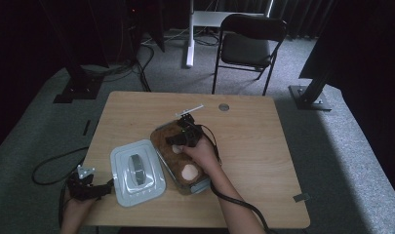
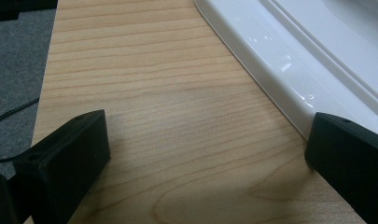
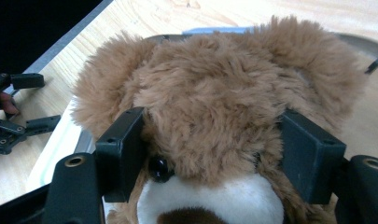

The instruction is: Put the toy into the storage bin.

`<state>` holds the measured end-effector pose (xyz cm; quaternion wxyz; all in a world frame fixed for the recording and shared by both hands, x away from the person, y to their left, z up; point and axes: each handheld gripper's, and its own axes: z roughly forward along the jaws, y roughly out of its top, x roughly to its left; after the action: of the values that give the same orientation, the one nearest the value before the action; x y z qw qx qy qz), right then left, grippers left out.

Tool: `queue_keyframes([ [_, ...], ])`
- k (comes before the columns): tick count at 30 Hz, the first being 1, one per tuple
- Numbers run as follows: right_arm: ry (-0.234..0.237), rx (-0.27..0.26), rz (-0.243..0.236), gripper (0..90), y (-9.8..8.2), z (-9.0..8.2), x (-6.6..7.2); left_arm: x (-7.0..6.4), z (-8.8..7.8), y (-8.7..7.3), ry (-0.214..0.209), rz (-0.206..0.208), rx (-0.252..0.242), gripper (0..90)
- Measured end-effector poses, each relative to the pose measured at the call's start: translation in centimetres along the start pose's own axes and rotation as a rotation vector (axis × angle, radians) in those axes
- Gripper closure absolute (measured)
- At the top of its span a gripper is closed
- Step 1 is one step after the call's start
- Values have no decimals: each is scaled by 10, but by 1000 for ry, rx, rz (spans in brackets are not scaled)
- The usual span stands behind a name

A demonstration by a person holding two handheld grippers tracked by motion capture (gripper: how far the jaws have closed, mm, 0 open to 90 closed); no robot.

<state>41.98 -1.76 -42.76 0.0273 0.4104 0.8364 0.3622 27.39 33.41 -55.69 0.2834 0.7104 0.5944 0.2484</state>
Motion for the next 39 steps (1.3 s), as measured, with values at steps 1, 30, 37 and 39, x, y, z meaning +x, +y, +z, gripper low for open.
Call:
queue_keyframes([
  [1, 1, 7, 2, 291, 0, 1, -1, 0, 0, 0, 0, 0, 0, 5],
  [30, -108, 144, 31, 240, 5, 30, 1, 0, 0, 0, 0, -1, 1, 5],
  [37, -89, 138, 4, 242, 11, 11, 4, 0, 0, 0, 0, 1, 2, 5],
  [39, -94, 112, -3, 241, 12, 3, 6, 0, 0, 0, 0, -1, 0, 5],
])
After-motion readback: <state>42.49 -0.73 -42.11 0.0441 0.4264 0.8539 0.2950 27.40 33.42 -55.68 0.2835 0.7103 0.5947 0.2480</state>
